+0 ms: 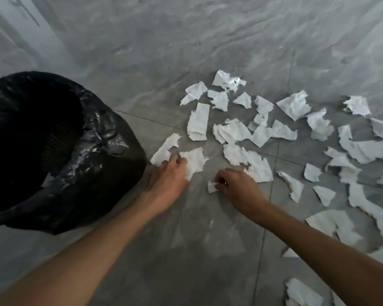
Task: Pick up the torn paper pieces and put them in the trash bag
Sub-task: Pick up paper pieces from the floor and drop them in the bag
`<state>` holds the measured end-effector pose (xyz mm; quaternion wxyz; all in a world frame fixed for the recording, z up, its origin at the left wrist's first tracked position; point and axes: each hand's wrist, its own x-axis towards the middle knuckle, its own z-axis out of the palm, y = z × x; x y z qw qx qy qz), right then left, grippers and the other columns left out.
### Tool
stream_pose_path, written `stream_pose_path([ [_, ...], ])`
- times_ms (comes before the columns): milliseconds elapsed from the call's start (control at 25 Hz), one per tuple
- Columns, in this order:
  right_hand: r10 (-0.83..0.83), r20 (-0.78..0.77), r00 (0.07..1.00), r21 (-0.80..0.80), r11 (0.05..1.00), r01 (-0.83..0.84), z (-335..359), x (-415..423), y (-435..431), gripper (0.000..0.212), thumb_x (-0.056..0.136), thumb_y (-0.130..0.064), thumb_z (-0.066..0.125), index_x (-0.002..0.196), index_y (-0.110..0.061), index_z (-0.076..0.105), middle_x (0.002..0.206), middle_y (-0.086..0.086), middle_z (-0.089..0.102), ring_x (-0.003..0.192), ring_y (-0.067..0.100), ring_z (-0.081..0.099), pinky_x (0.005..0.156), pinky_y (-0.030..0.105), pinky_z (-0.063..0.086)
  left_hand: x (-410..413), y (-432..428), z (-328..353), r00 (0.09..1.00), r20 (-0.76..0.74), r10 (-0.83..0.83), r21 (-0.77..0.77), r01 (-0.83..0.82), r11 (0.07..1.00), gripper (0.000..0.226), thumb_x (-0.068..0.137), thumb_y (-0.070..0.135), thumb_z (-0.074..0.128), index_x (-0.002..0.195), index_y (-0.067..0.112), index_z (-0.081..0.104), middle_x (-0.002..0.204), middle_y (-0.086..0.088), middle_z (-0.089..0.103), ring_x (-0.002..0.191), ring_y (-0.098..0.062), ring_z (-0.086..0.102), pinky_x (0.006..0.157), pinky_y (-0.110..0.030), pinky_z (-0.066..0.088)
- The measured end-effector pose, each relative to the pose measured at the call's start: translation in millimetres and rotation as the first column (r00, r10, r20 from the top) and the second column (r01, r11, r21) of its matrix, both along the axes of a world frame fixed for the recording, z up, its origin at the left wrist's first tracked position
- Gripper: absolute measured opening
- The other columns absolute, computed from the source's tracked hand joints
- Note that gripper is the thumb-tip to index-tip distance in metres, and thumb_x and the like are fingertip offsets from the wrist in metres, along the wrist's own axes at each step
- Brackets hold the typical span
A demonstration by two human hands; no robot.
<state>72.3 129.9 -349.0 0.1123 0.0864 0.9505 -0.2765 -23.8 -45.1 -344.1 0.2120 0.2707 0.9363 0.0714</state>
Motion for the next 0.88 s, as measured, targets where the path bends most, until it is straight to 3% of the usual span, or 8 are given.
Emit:
stream_pose_path([
  [80,-0.179,-0.099,0.979,-0.148,0.975,0.164,8.4,0.2,16.5,0.011,0.081,-0.021,0.066,0.092,-0.021,0.062,0.077,-0.007,0.062,0.071,0.011,0.058,0.064,0.022,0.042,-0.9,2.6,-13.3,0.999,-0.024,0.029,0.063,-0.028,0.998,0.020,0.091,0.026,0.052,0.106,0.012,0.052,0.114,-0.011,0.056,0.103,-0.034,0.057,0.081,-0.049,0.048],
  [160,-0.399,-0.115,0.910,-0.189,0.908,0.374,11.2,-2.0,42.8,0.020,0.081,-0.022,0.068,0.100,-0.025,0.060,0.071,-0.011,0.061,0.065,0.002,0.056,0.058,0.015,0.038,1.0,-0.9,-22.1,0.999,0.005,0.038,0.168,-0.039,0.985,0.014,0.090,0.023,0.056,0.089,0.009,0.055,0.098,-0.011,0.060,0.093,-0.033,0.059,0.076,-0.048,0.048],
  [280,-0.484,0.025,0.875,-0.012,0.875,0.485,-0.9,3.9,71.0,0.030,0.082,-0.021,0.066,0.110,-0.019,0.055,0.083,0.003,0.068,0.076,0.020,0.063,0.062,0.029,0.044,5.2,-7.5,-25.1,0.992,-0.123,-0.002,0.265,0.035,0.964,0.017,0.081,0.023,0.068,0.073,0.013,0.057,0.092,-0.002,0.055,0.086,-0.023,0.053,0.070,-0.041,0.049],
  [400,-0.470,0.074,0.880,0.050,0.883,0.467,-12.8,14.1,69.9,0.011,0.085,-0.023,0.061,0.094,-0.019,0.058,0.092,0.009,0.068,0.080,0.027,0.061,0.069,0.038,0.049,0.6,0.7,-23.4,0.967,-0.235,-0.096,0.299,0.166,0.940,0.017,0.073,0.023,0.074,0.068,0.015,0.060,0.118,-0.001,0.057,0.107,-0.022,0.051,0.082,-0.036,0.048],
  [480,-0.453,0.023,0.891,0.090,0.889,0.449,-11.9,16.0,67.7,0.003,0.086,-0.020,0.060,0.083,-0.019,0.059,0.090,0.008,0.067,0.074,0.023,0.057,0.063,0.036,0.046,-4.3,11.9,-22.7,0.977,-0.149,-0.150,0.291,0.189,0.938,0.012,0.077,0.019,0.069,0.073,0.012,0.060,0.124,-0.001,0.058,0.112,-0.023,0.051,0.086,-0.037,0.048],
  [680,-0.388,-0.094,0.917,0.127,0.909,0.397,1.2,21.8,67.9,0.008,0.083,-0.024,0.066,0.087,-0.017,0.062,0.094,-0.001,0.053,0.075,0.016,0.052,0.062,0.031,0.044,-1.7,17.3,-16.2,0.996,-0.030,-0.090,0.330,0.095,0.939,0.005,0.083,0.014,0.061,0.080,0.011,0.058,0.086,-0.007,0.065,0.081,-0.030,0.062,0.066,-0.044,0.050],
  [800,-0.352,-0.150,0.924,0.063,0.929,0.364,10.7,22.7,60.4,0.010,0.082,-0.025,0.068,0.084,-0.018,0.061,0.097,-0.005,0.048,0.076,0.014,0.054,0.064,0.029,0.046,-13.8,3.9,-6.3,0.984,-0.091,0.154,0.431,-0.101,0.897,0.022,0.082,0.012,0.065,0.101,0.017,0.055,0.092,-0.010,0.069,0.081,-0.032,0.064,0.067,-0.040,0.052],
  [880,-0.386,-0.152,0.910,-0.033,0.922,0.385,15.9,19.5,53.4,0.009,0.081,-0.025,0.067,0.081,-0.022,0.059,0.092,-0.006,0.055,0.074,0.012,0.056,0.064,0.026,0.046,-34.5,-4.7,-5.9,0.939,-0.084,0.333,0.355,-0.284,0.891,0.044,0.082,0.011,0.067,0.120,0.015,0.045,0.107,-0.018,0.067,0.092,-0.038,0.064,0.074,-0.042,0.052],
])
